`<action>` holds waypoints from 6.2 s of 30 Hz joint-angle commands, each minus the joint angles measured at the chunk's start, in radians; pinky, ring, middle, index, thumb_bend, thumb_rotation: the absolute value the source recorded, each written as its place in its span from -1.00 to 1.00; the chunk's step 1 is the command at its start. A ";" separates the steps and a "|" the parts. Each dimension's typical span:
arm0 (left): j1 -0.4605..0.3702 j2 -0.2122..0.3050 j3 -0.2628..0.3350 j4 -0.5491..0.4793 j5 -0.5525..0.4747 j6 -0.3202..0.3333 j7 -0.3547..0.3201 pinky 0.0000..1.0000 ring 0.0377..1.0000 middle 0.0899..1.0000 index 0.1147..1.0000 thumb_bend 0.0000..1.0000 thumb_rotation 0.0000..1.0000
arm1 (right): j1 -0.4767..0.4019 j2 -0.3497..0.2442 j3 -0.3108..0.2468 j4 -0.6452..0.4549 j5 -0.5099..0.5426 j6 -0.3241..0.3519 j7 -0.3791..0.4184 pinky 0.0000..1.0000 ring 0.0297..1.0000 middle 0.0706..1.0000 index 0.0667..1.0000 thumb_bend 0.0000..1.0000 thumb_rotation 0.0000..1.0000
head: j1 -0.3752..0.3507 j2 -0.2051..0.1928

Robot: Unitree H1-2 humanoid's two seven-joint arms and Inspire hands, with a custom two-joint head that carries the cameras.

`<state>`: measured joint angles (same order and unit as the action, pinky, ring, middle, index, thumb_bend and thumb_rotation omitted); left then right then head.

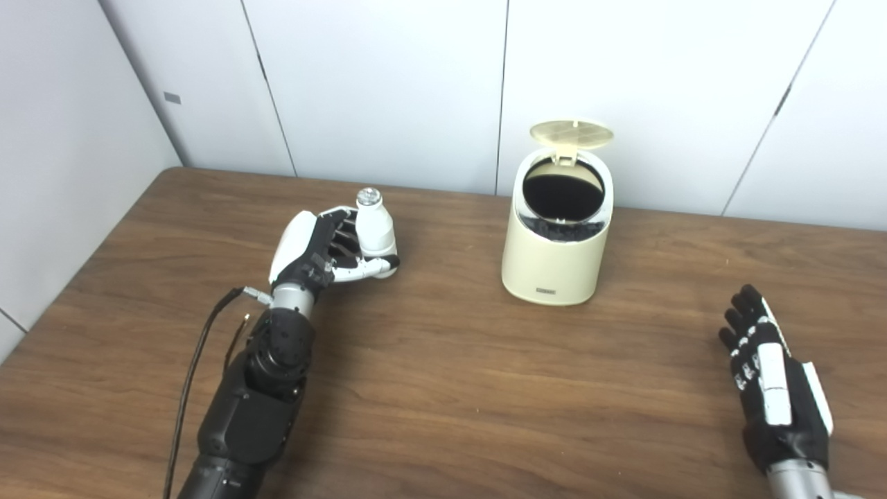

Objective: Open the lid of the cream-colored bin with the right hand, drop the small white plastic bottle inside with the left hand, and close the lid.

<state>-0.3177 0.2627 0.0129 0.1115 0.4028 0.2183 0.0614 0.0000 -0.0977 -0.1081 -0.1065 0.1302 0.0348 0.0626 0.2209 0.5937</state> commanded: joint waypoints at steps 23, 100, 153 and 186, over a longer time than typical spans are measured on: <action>-0.033 0.017 0.001 -0.031 -0.043 -0.109 0.029 -0.12 -0.07 -0.08 -0.18 0.03 -1.00 | -0.025 -0.008 0.002 -0.038 -0.019 -0.037 -0.005 0.94 0.97 0.89 0.90 0.29 0.80 | -0.032 0.005; -0.344 -0.241 -0.169 0.207 0.171 -0.360 0.256 -0.56 -0.36 -0.19 -0.07 -0.01 -1.00 | -0.018 0.046 0.070 0.000 -0.140 -0.082 -0.056 0.88 0.93 0.85 0.81 0.36 0.83 | -0.250 -0.006; -0.347 -0.220 -0.223 0.215 0.219 -0.348 0.294 -0.28 -0.21 -0.10 0.06 0.99 -0.82 | -0.021 0.030 0.061 0.011 -0.150 -0.079 -0.061 0.94 0.90 0.79 0.76 0.31 0.89 | -0.234 0.007; -0.259 -0.242 -0.085 0.044 0.055 -0.438 0.299 -0.42 -0.34 -0.24 -0.14 0.05 -1.00 | -0.018 0.011 0.050 0.027 -0.107 -0.088 -0.047 0.96 0.90 0.79 0.78 0.25 0.86 | -0.223 0.012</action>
<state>-0.5537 0.0131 -0.0844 0.2056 0.4664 -0.2384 0.3765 -0.0137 -0.0789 -0.0523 -0.0804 0.0178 -0.0079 0.0108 -0.0031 0.6059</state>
